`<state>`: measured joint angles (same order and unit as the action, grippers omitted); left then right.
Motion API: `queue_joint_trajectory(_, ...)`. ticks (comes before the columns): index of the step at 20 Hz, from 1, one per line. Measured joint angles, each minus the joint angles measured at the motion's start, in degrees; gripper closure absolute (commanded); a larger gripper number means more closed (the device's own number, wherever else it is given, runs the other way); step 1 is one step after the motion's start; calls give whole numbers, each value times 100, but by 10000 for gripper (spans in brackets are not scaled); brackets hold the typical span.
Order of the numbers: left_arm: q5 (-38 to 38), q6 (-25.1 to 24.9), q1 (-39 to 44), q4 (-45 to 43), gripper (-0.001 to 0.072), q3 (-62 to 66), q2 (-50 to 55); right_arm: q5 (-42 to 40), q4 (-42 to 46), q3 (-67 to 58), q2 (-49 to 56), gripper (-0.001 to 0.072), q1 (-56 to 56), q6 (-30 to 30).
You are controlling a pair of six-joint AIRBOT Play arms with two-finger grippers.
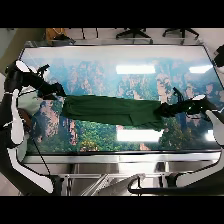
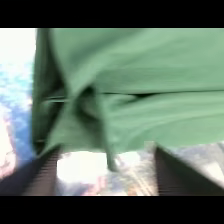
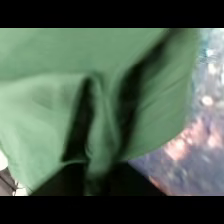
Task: Fold the shirts.
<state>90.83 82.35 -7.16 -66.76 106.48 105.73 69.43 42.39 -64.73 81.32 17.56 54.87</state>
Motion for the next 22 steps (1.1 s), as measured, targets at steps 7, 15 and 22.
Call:
queue_joint_trajectory(7,-459,-514,955,1202,695,-9,-24,46,59,-297,-94,692,-79,-149)
queue_joint_trajectory(15,-2041,-516,3421,1250,695,205,1255,1687,-109,-1606,-1003,693,177,463)
queue_joint_trajectory(22,-2820,13,4564,1342,695,1108,2332,2496,-127,-2516,-1436,692,221,992)
